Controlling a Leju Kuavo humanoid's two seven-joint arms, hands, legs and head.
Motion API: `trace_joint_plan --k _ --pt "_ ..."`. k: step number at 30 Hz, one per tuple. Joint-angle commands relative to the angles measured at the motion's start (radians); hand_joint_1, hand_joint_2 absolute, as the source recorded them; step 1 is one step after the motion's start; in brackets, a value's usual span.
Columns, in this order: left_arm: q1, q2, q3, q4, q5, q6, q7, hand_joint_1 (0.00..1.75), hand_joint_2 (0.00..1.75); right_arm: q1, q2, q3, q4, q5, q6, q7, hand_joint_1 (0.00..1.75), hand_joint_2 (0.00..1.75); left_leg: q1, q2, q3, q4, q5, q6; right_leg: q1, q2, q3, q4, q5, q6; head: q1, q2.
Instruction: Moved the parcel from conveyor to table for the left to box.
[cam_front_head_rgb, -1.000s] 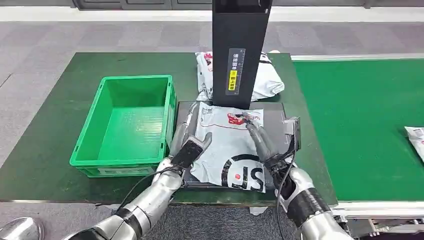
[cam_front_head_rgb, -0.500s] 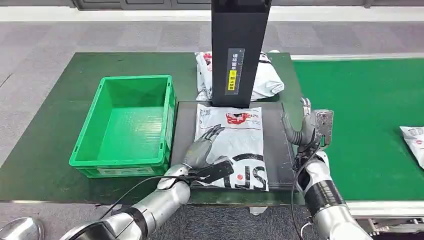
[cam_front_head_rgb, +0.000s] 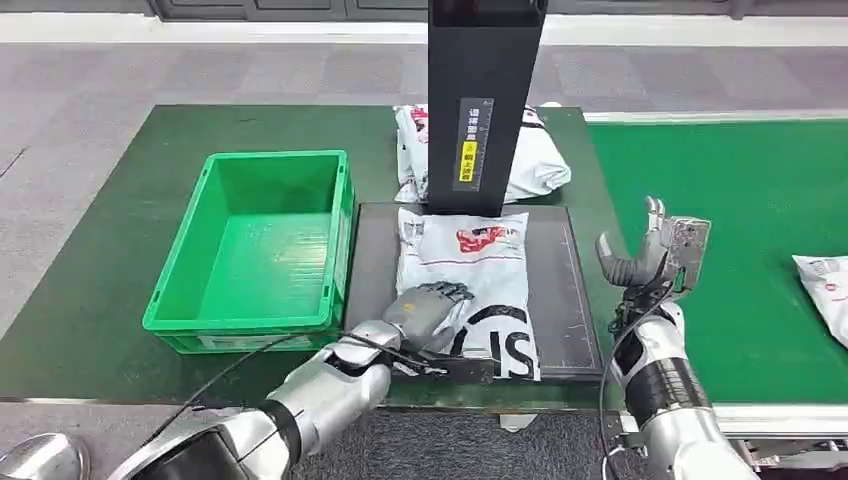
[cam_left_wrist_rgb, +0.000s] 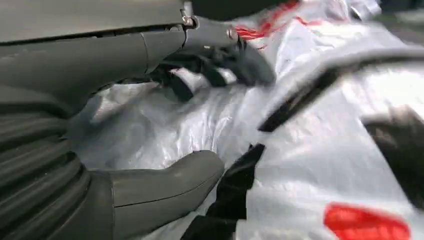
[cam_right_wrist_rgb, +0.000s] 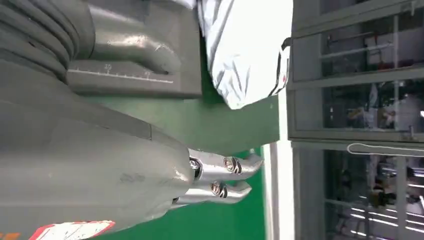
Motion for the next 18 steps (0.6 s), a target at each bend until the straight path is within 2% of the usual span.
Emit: trace_joint_plan --k 1,2,3,5,16,18 --pt "0.025 0.064 0.040 0.042 0.007 0.087 -0.055 1.75 1.75 -0.065 -0.019 0.017 0.214 0.011 0.042 0.004 0.00 1.75 0.000 0.007 0.005 -0.002 0.000 0.000 0.001 0.002 0.003 -0.002 0.001 -0.001 0.000 0.000" --pt "0.028 0.067 0.062 0.037 0.010 0.119 -0.065 1.75 1.75 -0.052 -0.013 0.021 0.197 0.008 0.040 0.005 0.00 1.75 0.000 0.012 0.007 -0.004 -0.001 0.000 0.001 0.003 0.005 -0.004 0.002 -0.002 0.000 0.000" --pt "0.035 0.070 0.091 0.030 0.018 0.170 -0.075 1.75 1.75 -0.030 -0.006 0.024 0.168 0.004 0.039 0.006 0.00 1.75 0.000 0.008 0.006 -0.003 -0.001 0.000 0.001 0.003 0.004 -0.003 0.001 -0.001 0.000 0.000" --pt "0.044 0.074 0.151 0.017 0.025 0.266 -0.108 1.75 1.75 0.022 0.003 0.035 0.093 0.003 0.024 0.016 0.00 1.75 0.000 0.010 0.007 -0.004 -0.001 -0.001 0.001 0.003 0.004 -0.003 0.001 -0.002 0.000 0.000" --pt "0.048 0.072 0.162 0.009 0.027 0.291 -0.111 1.75 1.75 0.026 0.002 0.035 0.083 0.002 0.024 0.018 0.00 1.75 0.001 0.010 0.007 -0.003 -0.001 -0.001 0.002 0.001 0.004 -0.003 0.001 -0.002 0.000 0.000" --pt "0.055 0.071 0.197 -0.004 0.047 0.349 -0.137 1.75 1.75 0.033 0.003 0.037 0.070 0.001 0.025 0.022 0.00 1.75 0.001 0.013 0.008 -0.005 -0.001 -0.001 0.003 0.001 0.005 -0.005 0.001 -0.003 0.000 0.000"
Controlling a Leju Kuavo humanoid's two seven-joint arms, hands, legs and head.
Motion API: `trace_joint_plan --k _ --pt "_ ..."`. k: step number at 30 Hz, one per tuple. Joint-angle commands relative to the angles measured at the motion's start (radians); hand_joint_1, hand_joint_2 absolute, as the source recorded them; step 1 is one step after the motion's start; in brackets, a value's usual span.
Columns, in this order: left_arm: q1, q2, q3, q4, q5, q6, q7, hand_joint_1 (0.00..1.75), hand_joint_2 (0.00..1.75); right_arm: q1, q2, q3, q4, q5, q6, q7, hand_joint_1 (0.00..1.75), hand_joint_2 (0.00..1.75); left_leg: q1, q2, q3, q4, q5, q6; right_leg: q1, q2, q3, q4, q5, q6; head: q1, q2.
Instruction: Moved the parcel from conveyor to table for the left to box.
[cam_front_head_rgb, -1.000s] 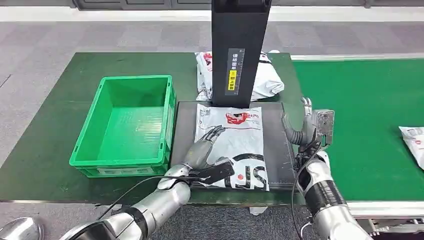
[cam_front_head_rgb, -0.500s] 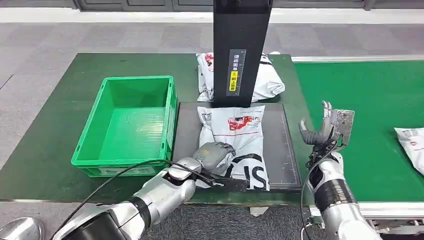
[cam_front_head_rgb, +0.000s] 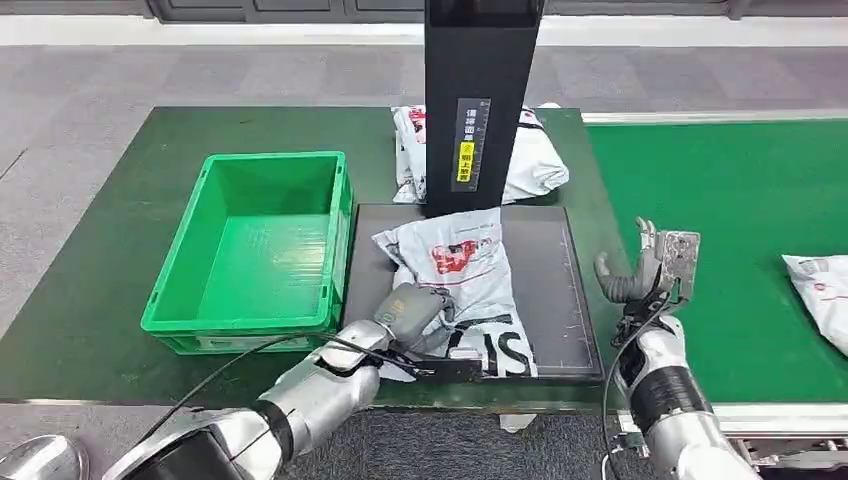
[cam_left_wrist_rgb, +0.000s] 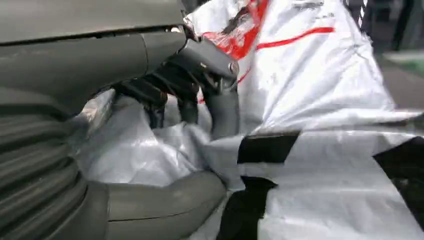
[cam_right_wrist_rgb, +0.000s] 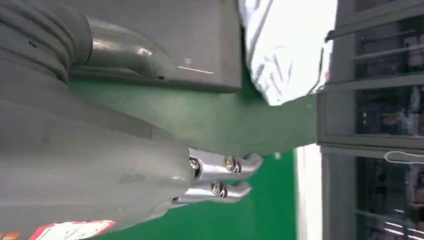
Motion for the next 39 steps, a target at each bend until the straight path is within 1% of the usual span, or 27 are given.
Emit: trace_joint_plan --k 1,2,3,4,5,6,7,8,9,10,11,12,14,15,16,18,20,22,23,24,25,29,30,32,34,36,39 --pt "0.038 0.045 0.172 -0.024 0.045 0.213 -0.079 1.75 1.75 0.029 0.022 0.038 -0.033 -0.009 -0.006 0.017 0.00 1.75 0.000 0.013 0.006 -0.004 -0.001 -0.001 0.002 0.002 0.003 -0.004 0.001 -0.003 0.000 0.000" --pt "0.030 0.043 0.194 -0.017 0.047 0.246 -0.099 1.75 1.75 0.032 0.026 0.042 -0.041 -0.010 -0.011 0.021 0.00 1.75 0.000 0.014 0.006 -0.005 -0.001 -0.001 0.002 0.002 0.004 -0.005 0.001 -0.003 0.000 0.000" --pt "0.043 0.012 0.732 -0.295 -0.331 0.277 -0.181 1.75 1.75 -0.015 0.045 0.049 -0.017 -0.028 -0.034 0.023 0.00 1.75 0.000 0.008 0.003 -0.002 -0.001 -0.001 0.001 0.001 0.001 -0.002 0.001 -0.002 0.000 0.000" --pt "0.043 0.012 0.732 -0.295 -0.331 0.277 -0.181 1.75 1.75 -0.015 0.045 0.049 -0.017 -0.028 -0.034 0.023 0.00 1.75 0.000 0.007 0.001 -0.001 0.000 0.000 0.000 0.001 0.000 -0.001 0.000 -0.001 0.000 0.000" --pt "0.036 0.009 0.806 -0.324 -0.394 0.277 -0.193 1.75 1.75 -0.017 0.045 0.045 -0.016 -0.037 -0.035 0.024 0.00 1.75 0.000 0.010 -0.003 0.001 -0.001 -0.001 0.001 0.002 -0.005 0.001 0.001 -0.002 0.000 0.000" --pt "0.035 0.003 0.865 -0.350 -0.450 0.277 -0.205 1.75 1.75 -0.017 0.043 0.045 -0.016 -0.040 -0.039 0.023 0.00 1.75 0.000 0.007 -0.005 0.002 -0.001 -0.001 0.001 0.002 -0.006 0.002 0.001 -0.001 0.000 0.000" --pt "0.035 0.011 0.946 -0.416 -0.543 0.277 -0.183 1.75 1.75 -0.002 0.042 0.041 -0.035 -0.042 -0.044 0.018 0.00 1.75 0.001 0.008 -0.004 0.002 -0.001 -0.001 0.001 0.002 -0.005 0.001 0.001 -0.002 0.000 0.000" --pt "0.039 0.020 0.972 -0.450 -0.600 0.277 -0.160 1.75 1.75 0.014 0.042 0.039 -0.056 -0.041 -0.045 0.018 0.00 1.75 0.000 0.009 -0.004 0.002 -0.001 -0.001 0.001 0.002 -0.005 0.002 0.001 -0.002 0.000 0.000" --pt "0.047 0.051 0.984 -0.488 -0.669 0.277 -0.107 1.75 1.75 0.049 0.044 0.036 -0.103 -0.037 -0.047 0.022 0.00 1.75 0.000 0.008 -0.004 0.002 -0.001 -0.001 0.001 0.003 -0.005 0.001 0.001 -0.002 0.000 0.000" --pt "0.057 0.086 0.973 -0.516 -0.705 0.277 -0.051 1.75 1.75 0.083 0.046 0.034 -0.152 -0.027 -0.054 0.034 0.00 1.75 0.001 0.011 -0.002 0.001 -0.001 -0.001 0.001 0.004 -0.005 0.001 0.001 -0.002 0.000 0.000" --pt "0.062 0.109 0.956 -0.529 -0.737 0.277 0.003 1.75 1.75 0.098 0.047 0.032 -0.174 -0.023 -0.057 0.040 0.00 1.75 0.001 0.009 -0.002 0.000 0.000 -0.001 0.001 0.004 -0.004 0.001 0.001 -0.002 0.000 0.000" --pt "0.062 0.141 0.945 -0.528 -0.758 0.277 0.050 1.75 1.75 0.111 0.045 0.029 -0.197 -0.020 -0.060 0.048 0.00 1.75 0.001 0.010 -0.001 0.000 -0.001 -0.001 0.001 0.004 -0.004 0.000 0.001 -0.002 0.000 0.000" --pt "0.062 0.141 0.945 -0.528 -0.758 0.277 0.050 1.75 1.75 0.111 0.045 0.029 -0.197 -0.020 -0.060 0.048 0.00 1.75 0.001 0.011 0.001 -0.002 -0.001 -0.002 0.001 0.006 -0.002 -0.001 0.001 -0.003 0.000 0.000" --pt "0.062 0.141 0.945 -0.528 -0.758 0.277 0.050 1.75 1.75 0.111 0.045 0.029 -0.197 -0.020 -0.060 0.048 0.00 1.75 0.000 0.008 0.000 -0.001 -0.001 -0.001 0.001 0.005 -0.004 0.000 0.001 -0.002 0.000 0.000" --pt "0.062 0.141 0.945 -0.528 -0.758 0.277 0.050 1.75 1.75 0.111 0.045 0.029 -0.197 -0.020 -0.060 0.048 0.00 1.75 0.000 0.011 0.001 -0.001 -0.001 -0.002 0.001 0.006 -0.003 0.000 0.000 -0.003 0.000 0.000" --pt "0.062 0.141 0.945 -0.528 -0.758 0.277 0.050 1.75 1.75 0.111 0.045 0.029 -0.197 -0.020 -0.060 0.048 0.00 1.75 0.001 0.013 0.001 -0.001 -0.002 -0.003 0.001 0.007 -0.004 0.001 0.000 -0.003 0.000 0.000" --pt "0.062 0.141 0.945 -0.528 -0.758 0.277 0.050 1.75 1.75 0.111 0.045 0.029 -0.197 -0.020 -0.060 0.048 0.00 1.75 0.001 0.008 -0.001 -0.001 -0.001 -0.002 0.001 0.005 -0.005 0.002 -0.001 -0.003 0.000 0.000" --pt "0.062 0.141 0.945 -0.528 -0.758 0.277 0.050 1.75 1.75 0.111 0.045 0.029 -0.197 -0.020 -0.060 0.048 0.00 1.75 0.001 0.011 0.001 -0.002 -0.002 -0.002 0.001 0.004 -0.003 0.000 0.000 -0.003 0.000 0.000" --pt "0.045 0.200 0.815 -0.485 -0.786 0.277 0.226 1.75 1.75 0.104 0.035 0.026 -0.200 -0.019 -0.060 0.063 0.00 1.75 0.001 0.008 -0.001 -0.001 -0.001 -0.002 0.001 0.005 -0.004 0.001 -0.001 -0.003 0.000 0.000" --pt "0.022 0.241 0.745 -0.439 -0.786 0.277 0.314 1.75 1.75 0.105 0.027 0.025 -0.202 -0.022 -0.054 0.073 0.00 1.75 0.001 0.010 0.000 -0.001 -0.002 -0.002 0.001 0.004 -0.003 0.000 -0.001 -0.003 0.000 0.000" --pt "0.005 0.263 0.711 -0.407 -0.786 0.277 0.359 1.75 1.75 0.106 0.022 0.022 -0.205 -0.023 -0.049 0.078 0.00 1.75 0.000 0.008 -0.001 -0.001 -0.001 -0.002 0.001 0.004 -0.005 0.001 -0.001 -0.003 0.000 0.000" --pt "0.005 0.263 0.711 -0.407 -0.786 0.277 0.359 1.75 1.75 0.106 0.022 0.022 -0.205 -0.023 -0.049 0.078 0.00 1.75 0.000 0.006 -0.002 0.000 -0.001 -0.002 0.000 0.003 -0.005 0.002 -0.001 -0.003 0.000 0.000" --pt "0.005 0.263 0.711 -0.407 -0.786 0.277 0.359 1.75 1.75 0.106 0.022 0.022 -0.205 -0.023 -0.049 0.078 0.00 1.75 0.001 0.008 -0.001 -0.001 -0.001 -0.003 0.001 0.003 -0.004 0.001 -0.001 -0.003 0.000 0.000" --pt "0.005 0.263 0.711 -0.407 -0.786 0.277 0.359 1.75 1.75 0.106 0.022 0.022 -0.205 -0.023 -0.049 0.078 0.00 1.75 0.000 0.006 -0.001 -0.001 -0.001 -0.002 0.001 0.001 -0.004 0.002 -0.001 -0.003 0.000 0.000" --pt "0.005 0.263 0.711 -0.407 -0.786 0.277 0.359 1.75 1.75 0.106 0.022 0.022 -0.205 -0.023 -0.049 0.078 0.00 1.75 0.000 0.005 -0.002 0.000 -0.001 -0.002 0.001 0.002 -0.005 0.002 -0.001 -0.003 0.000 0.000" --pt "-0.002 0.326 0.594 -0.363 -0.786 0.277 0.488 1.75 1.75 0.136 0.012 0.025 -0.232 -0.021 -0.039 0.094 0.00 1.75 0.000 0.007 -0.002 0.000 -0.001 -0.002 0.001 0.003 -0.005 0.002 -0.001 -0.003 0.000 0.000" --pt "0.031 0.367 0.542 -0.379 -0.765 0.277 0.552 1.75 1.75 0.180 0.000 0.030 -0.263 -0.025 -0.022 0.102 0.00 1.75 0.001 0.007 0.000 -0.001 -0.001 -0.003 0.001 0.001 -0.003 0.001 -0.001 -0.004 0.000 0.000"
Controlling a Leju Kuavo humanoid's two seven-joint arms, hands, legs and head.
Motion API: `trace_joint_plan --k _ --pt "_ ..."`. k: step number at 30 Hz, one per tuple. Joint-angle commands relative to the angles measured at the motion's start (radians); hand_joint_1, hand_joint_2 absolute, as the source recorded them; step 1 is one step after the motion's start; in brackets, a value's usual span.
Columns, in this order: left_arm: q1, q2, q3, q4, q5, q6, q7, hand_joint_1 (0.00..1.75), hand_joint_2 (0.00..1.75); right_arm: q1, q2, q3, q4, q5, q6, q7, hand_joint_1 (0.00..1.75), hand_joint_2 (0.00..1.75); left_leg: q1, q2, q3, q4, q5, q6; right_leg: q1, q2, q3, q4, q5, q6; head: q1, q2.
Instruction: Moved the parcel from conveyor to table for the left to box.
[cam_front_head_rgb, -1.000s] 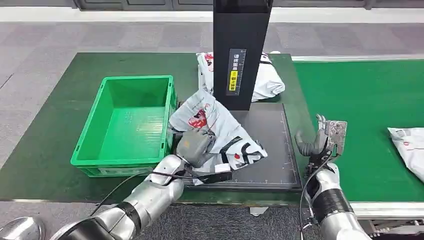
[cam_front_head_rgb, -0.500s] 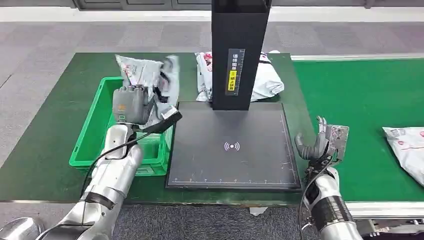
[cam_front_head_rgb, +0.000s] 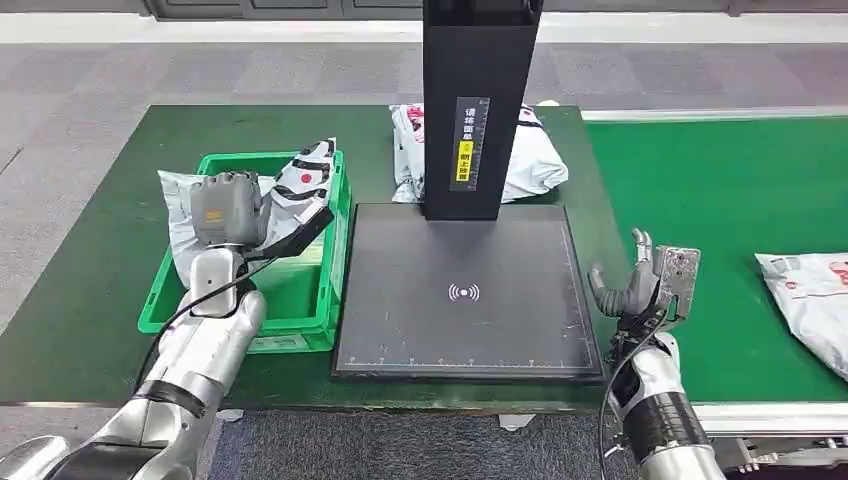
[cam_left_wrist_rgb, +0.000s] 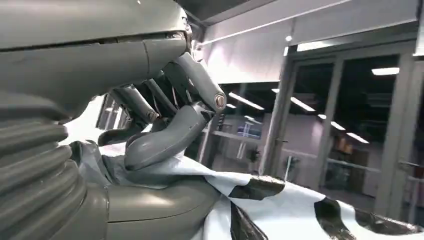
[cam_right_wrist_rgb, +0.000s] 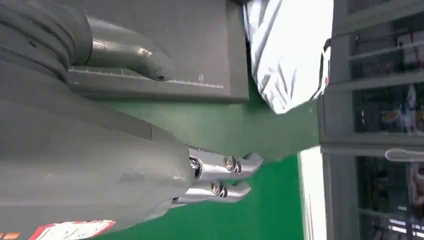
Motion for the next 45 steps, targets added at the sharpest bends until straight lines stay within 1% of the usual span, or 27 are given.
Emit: trace_joint_plan --k 1,3,4,5,6,7,8,9,10,12,13,19,20,22,23,25,26,27,29,30,32,34,38,39,42,43,45 --pt "-0.020 0.144 -0.199 0.096 -0.084 -0.001 0.180 1.75 1.75 0.056 -0.023 0.016 -0.044 -0.009 0.029 0.033 0.00 1.75 0.000 0.002 0.003 -0.002 -0.001 0.000 0.001 -0.002 0.003 -0.001 -0.001 -0.001 0.000 0.000" --pt "-0.014 0.152 -0.210 0.118 -0.092 -0.001 0.219 1.75 1.75 0.063 -0.023 0.020 -0.058 -0.014 0.038 0.043 0.00 1.75 0.000 0.004 0.003 -0.001 -0.001 -0.001 0.001 -0.001 0.003 -0.001 0.000 -0.001 0.000 0.000" --pt "-0.026 0.146 -0.154 0.153 -0.092 -0.001 0.167 1.75 1.75 0.075 -0.009 -0.006 -0.065 0.003 0.049 0.043 0.00 1.75 0.000 0.005 0.005 -0.002 -0.001 -0.001 0.001 -0.001 0.004 -0.002 -0.001 -0.002 0.000 0.000" --pt "-0.024 0.143 -0.179 0.171 -0.092 -0.001 0.193 1.75 1.75 0.063 -0.018 0.008 -0.062 -0.009 0.045 0.051 0.00 1.75 0.000 0.004 0.003 -0.001 -0.001 -0.001 0.001 -0.001 0.002 -0.001 -0.001 -0.001 0.000 0.000" --pt "-0.053 0.146 -0.224 0.265 -0.092 -0.001 0.219 1.75 1.75 0.056 -0.024 0.019 -0.057 -0.009 0.048 0.058 0.00 1.75 0.000 0.005 0.004 -0.002 -0.001 -0.001 0.001 -0.001 0.003 -0.001 -0.001 -0.002 0.000 0.000" --pt "-0.079 0.117 -0.190 0.353 -0.039 -0.001 0.164 0.14 1.75 0.053 -0.031 0.025 -0.052 -0.012 0.052 0.062 0.00 1.75 0.000 0.006 0.005 -0.002 -0.002 -0.001 0.002 -0.001 0.004 -0.002 -0.001 -0.002 0.000 0.000" --pt "-0.121 0.065 -0.082 0.477 0.143 -0.027 -0.044 0.00 1.75 0.052 -0.045 0.032 -0.046 -0.016 0.057 0.067 0.00 1.75 0.000 0.004 0.003 -0.001 -0.001 -0.001 0.000 -0.001 0.002 -0.001 -0.001 -0.001 0.000 0.000" --pt "-0.119 0.049 -0.058 0.484 0.177 -0.024 -0.078 0.00 1.75 0.052 -0.047 0.033 -0.044 -0.016 0.060 0.067 0.00 1.75 0.000 0.004 0.004 -0.001 -0.001 -0.001 0.001 -0.003 0.003 -0.001 -0.001 -0.001 0.000 0.000" --pt "-0.115 0.026 0.012 0.478 0.284 -0.027 -0.184 0.00 1.75 0.050 -0.044 0.032 -0.045 -0.014 0.064 0.070 0.00 1.75 0.000 0.003 0.004 -0.002 -0.001 0.000 0.001 -0.005 0.004 -0.002 -0.001 -0.001 0.000 0.000" --pt "-0.116 0.007 0.055 0.469 0.357 -0.027 -0.252 0.00 1.75 0.054 -0.037 0.032 -0.058 0.000 0.055 0.082 0.00 1.75 0.000 0.003 0.003 -0.001 -0.001 0.000 0.001 -0.004 0.004 -0.002 0.000 -0.001 0.000 0.000" --pt "-0.120 0.000 0.085 0.458 0.409 -0.053 -0.295 0.00 0.00 0.056 -0.035 0.035 -0.064 0.010 0.051 0.094 0.00 1.75 0.000 0.000 0.001 0.000 0.000 0.000 0.001 -0.004 0.002 -0.001 -0.001 0.000 0.000 0.000" --pt "-0.136 -0.015 0.207 0.437 0.657 -0.228 -0.452 0.00 0.00 0.039 -0.047 0.039 -0.031 0.034 0.065 0.119 0.00 1.75 0.000 0.004 0.004 -0.001 -0.001 -0.001 0.001 -0.004 0.004 -0.002 0.000 -0.001 0.000 0.000" --pt "-0.138 -0.022 0.226 0.435 0.709 -0.280 -0.491 0.00 0.00 0.037 -0.046 0.036 -0.029 0.035 0.068 0.120 0.00 1.75 -0.001 0.000 0.002 0.000 0.000 -0.001 -0.001 -0.005 0.003 0.000 -0.001 -0.001 0.000 0.000" --pt "-0.138 -0.022 0.226 0.435 0.709 -0.280 -0.491 0.00 0.00 0.037 -0.046 0.036 -0.029 0.035 0.068 0.120 0.00 1.75 -0.001 0.001 0.003 -0.001 0.000 -0.001 0.001 -0.007 0.004 -0.002 0.000 -0.002 0.000 0.000" --pt "-0.141 -0.030 0.241 0.431 0.766 -0.343 -0.526 0.00 0.00 0.039 -0.042 0.030 -0.038 0.038 0.070 0.124 0.00 1.75 -0.001 -0.001 0.001 0.000 0.000 -0.001 0.000 -0.007 0.002 0.000 0.000 -0.001 0.000 0.000" --pt "-0.149 -0.045 0.255 0.424 0.852 -0.453 -0.560 0.00 0.00 0.057 -0.027 0.011 -0.077 0.056 0.061 0.140 0.00 1.75 0.000 0.002 0.002 0.000 0.000 0.000 0.001 -0.005 0.004 -0.001 0.000 -0.001 0.000 0.000" --pt "-0.152 -0.051 0.252 0.422 0.869 -0.464 -0.559 0.00 0.00 0.064 -0.021 0.006 -0.092 0.064 0.062 0.148 0.00 1.75 -0.001 0.000 0.001 0.000 0.001 -0.001 0.000 -0.005 0.002 0.000 0.000 -0.001 0.000 0.000" --pt "-0.162 -0.061 0.254 0.422 0.914 -0.530 -0.564 0.00 0.00 0.072 -0.012 -0.010 -0.115 0.078 0.055 0.162 0.00 1.75 0.000 0.001 0.001 0.000 0.001 -0.001 0.001 -0.005 0.003 -0.001 0.000 -0.001 0.000 0.000" --pt "-0.188 -0.082 0.255 0.422 0.992 -0.596 -0.572 0.00 0.00 0.074 0.002 -0.045 -0.143 0.107 0.055 0.184 0.00 1.75 0.000 -0.003 0.000 0.001 0.002 -0.001 0.001 -0.008 0.002 0.000 0.000 -0.001 0.000 0.000" --pt "-0.194 -0.087 0.251 0.421 0.996 -0.594 -0.567 0.00 0.00 0.072 0.001 -0.048 -0.147 0.111 0.057 0.188 0.00 1.75 0.000 0.000 0.001 0.000 0.002 -0.001 0.001 -0.008 0.002 0.000 0.000 -0.002 0.000 0.000" --pt "-0.197 -0.088 0.247 0.421 0.999 -0.592 -0.562 0.00 0.00 0.072 0.002 -0.052 -0.150 0.114 0.059 0.192 0.00 1.75 0.000 -0.003 -0.001 0.001 0.003 -0.001 0.000 -0.007 0.001 0.000 0.001 0.000 0.000 0.000" --pt "-0.195 -0.083 0.245 0.422 1.001 -0.594 -0.563 0.00 0.00 0.072 0.004 -0.055 -0.149 0.115 0.060 0.193 0.00 1.75 0.000 -0.001 0.000 0.001 0.002 -0.001 0.001 -0.009 0.002 0.000 0.001 -0.001 0.000 0.000" --pt "-0.192 -0.080 0.239 0.423 1.009 -0.595 -0.567 0.00 0.00 0.071 0.007 -0.060 -0.145 0.120 0.064 0.194 0.00 1.75 -0.001 -0.001 0.000 0.000 0.003 -0.001 0.000 -0.005 0.002 0.000 0.002 -0.001 0.000 0.000" --pt "-0.199 -0.086 0.241 0.424 1.049 -0.610 -0.588 0.00 0.00 0.068 0.019 -0.083 -0.148 0.137 0.065 0.193 0.00 1.75 -0.001 0.002 0.001 0.000 0.002 -0.002 0.000 -0.005 0.002 -0.001 0.002 -0.001 0.000 0.000" --pt "-0.222 -0.111 0.258 0.427 1.137 -0.658 -0.577 0.00 0.00 0.055 0.044 -0.125 -0.162 0.178 0.067 0.221 0.00 1.75 0.000 -0.001 -0.001 0.001 0.002 -0.001 0.001 -0.006 0.001 0.000 0.001 -0.001 0.000 0.000" --pt "-0.224 -0.118 0.273 0.426 1.183 -0.672 -0.571 0.00 0.00 0.058 0.038 -0.135 -0.160 0.196 0.068 0.227 0.00 0.00 0.000 0.001 0.000 0.001 0.002 -0.001 0.001 -0.006 0.001 0.000 0.001 -0.001 0.000 0.000" --pt "-0.218 -0.125 0.276 0.409 1.194 -0.621 -0.601 0.00 0.00 0.070 0.013 -0.138 -0.153 0.226 0.051 0.219 0.00 0.00 0.000 0.000 0.000 0.001 0.002 -0.001 0.001 -0.007 0.001 0.000 0.001 -0.001 0.000 0.000"
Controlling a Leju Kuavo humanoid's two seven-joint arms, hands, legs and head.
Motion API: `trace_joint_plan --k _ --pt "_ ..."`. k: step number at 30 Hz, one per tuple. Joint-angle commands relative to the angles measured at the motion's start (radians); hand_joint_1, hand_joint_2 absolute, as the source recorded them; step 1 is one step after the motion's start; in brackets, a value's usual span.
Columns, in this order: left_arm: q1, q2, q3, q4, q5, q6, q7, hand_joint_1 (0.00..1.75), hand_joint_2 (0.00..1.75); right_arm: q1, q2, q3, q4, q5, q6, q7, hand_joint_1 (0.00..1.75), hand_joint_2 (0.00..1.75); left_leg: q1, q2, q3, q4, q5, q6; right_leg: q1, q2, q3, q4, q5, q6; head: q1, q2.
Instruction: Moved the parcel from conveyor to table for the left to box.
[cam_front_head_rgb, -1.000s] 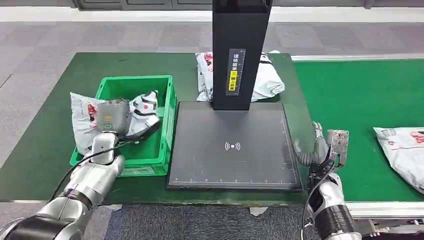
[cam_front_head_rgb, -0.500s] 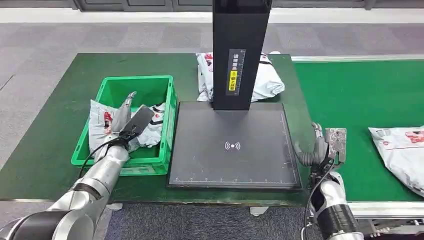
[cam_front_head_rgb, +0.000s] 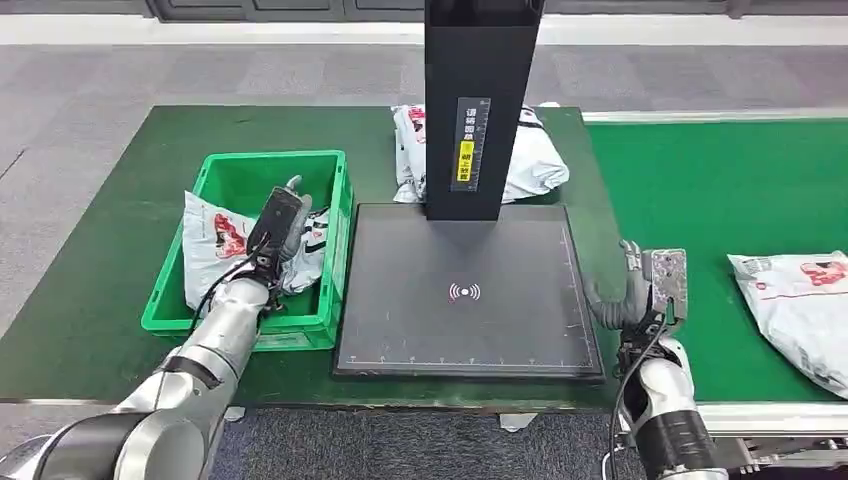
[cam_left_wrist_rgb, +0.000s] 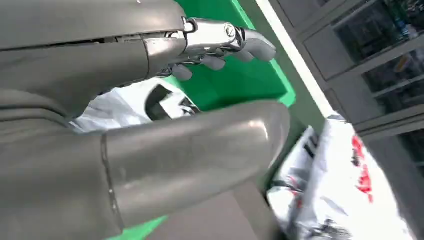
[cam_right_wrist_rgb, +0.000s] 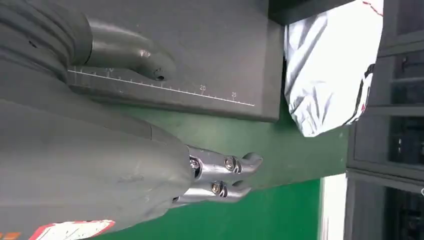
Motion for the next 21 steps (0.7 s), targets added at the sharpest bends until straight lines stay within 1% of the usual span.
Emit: trace_joint_plan --k 1,2,3,4,5,6,7,8,9,10,11,12,13,14,15,16,17,18,19,21 --pt "-0.074 -0.046 0.060 0.039 0.119 0.020 -0.027 0.00 0.00 -0.015 0.018 -0.124 0.021 0.078 -0.011 0.019 0.00 0.00 0.001 0.001 -0.001 0.001 -0.001 0.000 0.001 -0.005 0.001 0.000 -0.001 -0.001 0.000 0.000" --pt "-0.061 -0.052 0.040 0.023 0.116 0.056 -0.050 0.00 0.00 -0.016 0.000 -0.132 0.046 0.077 -0.009 0.019 0.00 0.00 0.001 0.003 0.000 0.000 -0.001 0.000 0.002 -0.003 0.001 -0.001 0.000 -0.001 0.000 0.000" --pt "-0.051 -0.058 0.022 0.014 0.106 0.076 -0.065 0.00 0.00 -0.019 -0.011 -0.133 0.064 0.083 -0.011 0.019 0.00 1.75 0.000 0.001 0.000 0.000 0.000 0.000 0.001 -0.004 0.001 0.000 -0.001 -0.001 0.000 0.000" --pt "-0.035 -0.066 -0.015 -0.001 0.080 0.115 -0.085 0.00 0.00 -0.028 -0.023 -0.134 0.089 0.100 -0.023 0.018 0.00 1.75 0.001 0.001 0.001 -0.001 -0.001 0.000 0.002 -0.006 0.003 -0.002 -0.001 -0.001 0.000 0.000" --pt "-0.012 -0.080 -0.046 -0.023 0.063 0.139 -0.116 0.00 1.75 -0.032 -0.034 -0.133 0.111 0.120 -0.041 0.025 0.00 1.75 0.001 0.001 0.000 0.000 0.000 0.000 0.001 -0.004 0.001 -0.001 -0.001 -0.001 0.000 0.000" --pt "0.014 -0.092 -0.086 -0.048 0.064 0.149 -0.117 0.00 1.75 -0.035 -0.040 -0.139 0.132 0.136 -0.046 0.029 0.00 1.75 0.001 0.002 0.001 -0.001 -0.001 0.000 0.002 -0.005 0.003 -0.002 -0.001 -0.001 0.000 0.000" --pt "0.046 -0.100 -0.160 -0.072 0.054 0.152 -0.111 0.00 1.75 -0.030 -0.044 -0.149 0.143 0.173 -0.069 0.028 0.00 1.75 0.000 0.000 0.002 -0.002 0.000 0.001 0.001 -0.006 0.004 -0.003 -0.001 0.000 0.000 0.000" --pt "0.066 -0.108 -0.204 -0.083 0.055 0.130 -0.102 0.00 1.75 -0.026 -0.051 -0.151 0.155 0.210 -0.089 0.047 0.00 1.75 0.000 0.000 0.001 -0.001 0.000 0.000 0.000 -0.004 0.002 -0.002 -0.001 0.000 0.000 0.000" --pt "0.080 -0.115 -0.236 -0.091 0.062 0.127 -0.094 0.00 1.75 -0.026 -0.051 -0.163 0.163 0.231 -0.103 0.049 0.00 1.75 -0.001 0.000 0.003 -0.003 0.000 0.001 0.000 -0.007 0.005 -0.004 -0.001 0.000 0.000 0.000" --pt "0.094 -0.120 -0.280 -0.101 0.062 0.131 -0.091 0.00 1.75 -0.036 -0.053 -0.171 0.183 0.276 -0.128 0.053 0.00 1.75 0.000 0.000 0.001 -0.001 -0.001 0.001 0.000 -0.004 0.003 -0.003 -0.001 0.000 0.000 0.000" --pt "0.103 -0.129 -0.312 -0.105 0.070 0.130 -0.093 0.00 1.75 -0.049 -0.057 -0.177 0.205 0.316 -0.151 0.064 0.00 1.75 -0.001 -0.001 0.003 -0.003 -0.001 0.002 0.000 -0.007 0.006 -0.004 -0.001 0.000 0.000 0.000" --pt "0.108 -0.142 -0.343 -0.106 0.092 0.120 -0.100 0.00 1.75 -0.070 -0.058 -0.196 0.238 0.367 -0.205 0.069 0.00 1.75 0.000 0.000 0.001 -0.001 -0.002 0.002 0.000 -0.005 0.004 -0.003 -0.001 0.000 0.000 0.000" --pt "0.107 -0.158 -0.365 -0.096 0.108 0.117 -0.093 0.00 1.75 -0.085 -0.057 -0.217 0.262 0.397 -0.231 0.074 0.00 1.75 -0.001 0.001 0.002 -0.002 -0.002 0.002 0.000 -0.005 0.004 -0.004 -0.001 0.000 0.000 0.000" --pt "0.105 -0.170 -0.379 -0.086 0.115 0.120 -0.096 0.00 1.75 -0.094 -0.059 -0.228 0.280 0.414 -0.250 0.077 0.00 1.75 -0.001 0.000 -0.001 0.000 -0.002 0.002 0.000 -0.004 0.002 -0.003 -0.001 0.000 0.000 0.000" --pt "0.105 -0.170 -0.379 -0.086 0.115 0.120 -0.096 0.00 1.75 -0.094 -0.059 -0.228 0.280 0.414 -0.250 0.077 0.00 1.75 -0.001 0.003 0.001 -0.001 -0.002 0.002 0.000 -0.005 0.003 -0.003 -0.001 0.000 0.000 0.000" --pt "0.106 -0.180 -0.384 -0.085 0.117 0.131 -0.095 0.00 1.75 -0.095 -0.064 -0.232 0.287 0.413 -0.247 0.076 0.00 1.75 -0.001 0.001 -0.001 0.000 -0.002 0.002 0.000 -0.004 0.001 -0.003 -0.001 0.000 0.000 0.000" --pt "0.106 -0.180 -0.384 -0.085 0.117 0.131 -0.095 0.00 1.75 -0.095 -0.064 -0.232 0.287 0.413 -0.247 0.076 0.00 1.75 -0.001 0.003 0.001 0.000 -0.003 0.002 0.000 -0.005 0.003 -0.004 -0.001 0.000 0.000 0.000" --pt "0.094 -0.179 -0.396 -0.064 0.130 0.116 -0.093 0.00 1.75 -0.108 -0.064 -0.243 0.318 0.435 -0.267 0.075 0.00 1.75 -0.001 0.001 -0.001 0.000 -0.003 0.003 0.000 -0.004 0.002 -0.003 -0.001 0.000 0.000 0.000" --pt "0.083 -0.187 -0.414 -0.043 0.145 0.113 -0.096 0.00 1.75 -0.129 -0.077 -0.259 0.364 0.460 -0.291 0.074 0.00 1.75 -0.001 0.003 0.000 -0.001 -0.003 0.003 0.000 -0.004 0.003 -0.004 -0.001 0.000 0.000 0.000" --pt "0.061 -0.190 -0.475 -0.017 0.194 0.116 -0.091 0.00 1.75 -0.174 -0.119 -0.276 0.473 0.474 -0.294 0.059 0.00 1.75 -0.001 0.005 0.001 -0.001 -0.003 0.003 0.000 -0.003 0.003 -0.004 -0.001 -0.001 0.000 0.000"
